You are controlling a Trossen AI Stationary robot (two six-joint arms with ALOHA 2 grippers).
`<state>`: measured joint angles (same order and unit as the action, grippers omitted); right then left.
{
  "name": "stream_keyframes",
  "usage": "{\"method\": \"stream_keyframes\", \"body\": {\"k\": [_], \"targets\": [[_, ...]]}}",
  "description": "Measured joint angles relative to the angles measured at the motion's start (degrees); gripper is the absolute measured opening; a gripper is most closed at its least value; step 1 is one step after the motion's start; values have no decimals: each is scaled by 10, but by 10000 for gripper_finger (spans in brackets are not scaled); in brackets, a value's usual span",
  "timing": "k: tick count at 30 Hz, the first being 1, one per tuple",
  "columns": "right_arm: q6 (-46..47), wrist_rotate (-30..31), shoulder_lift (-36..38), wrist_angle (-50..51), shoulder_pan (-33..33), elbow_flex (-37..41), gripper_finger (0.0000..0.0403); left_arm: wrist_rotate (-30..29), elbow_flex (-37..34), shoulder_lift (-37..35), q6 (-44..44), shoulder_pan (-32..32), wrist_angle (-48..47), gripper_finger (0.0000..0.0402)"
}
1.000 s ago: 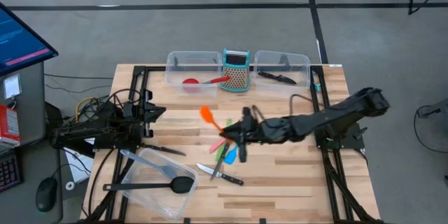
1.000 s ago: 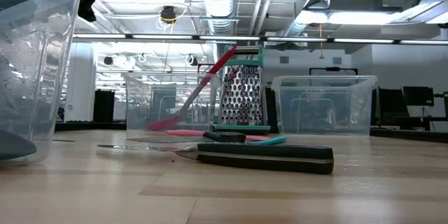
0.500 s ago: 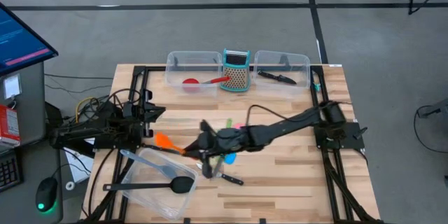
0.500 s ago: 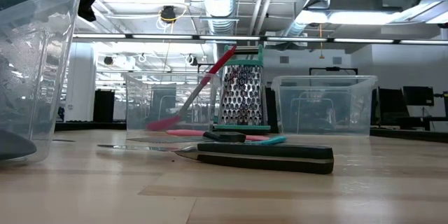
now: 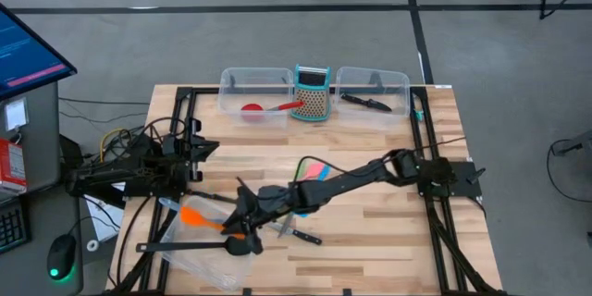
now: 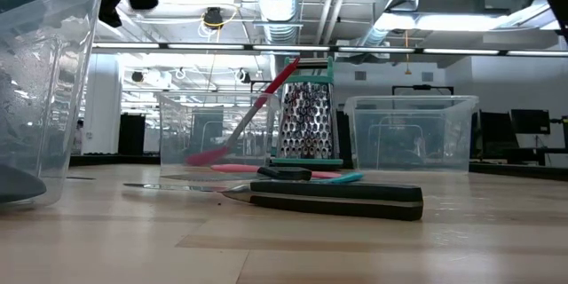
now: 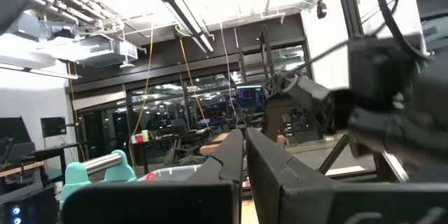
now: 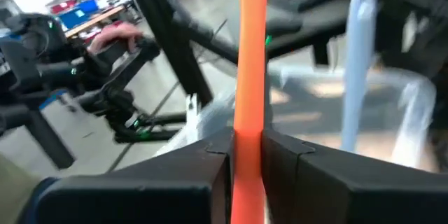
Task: Pick & Place Kitchen Items
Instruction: Put the orange spatula into the bottom transparent bin
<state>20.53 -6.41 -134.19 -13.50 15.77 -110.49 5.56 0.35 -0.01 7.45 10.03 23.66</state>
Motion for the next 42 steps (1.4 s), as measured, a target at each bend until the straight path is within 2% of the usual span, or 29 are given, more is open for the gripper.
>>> {"method": "stream_keyframes", "body": {"k": [5,33,42], "targets": [[36,-42,-11,-5,-14,-7,37,0,0,0,0,0,0,3],[103,-27,-12,112,-25,-8,52,0,0,0,0,0,0,3],[105,-27,-11,114,-24,-8,65,0,0,0,0,0,0,3]]}}
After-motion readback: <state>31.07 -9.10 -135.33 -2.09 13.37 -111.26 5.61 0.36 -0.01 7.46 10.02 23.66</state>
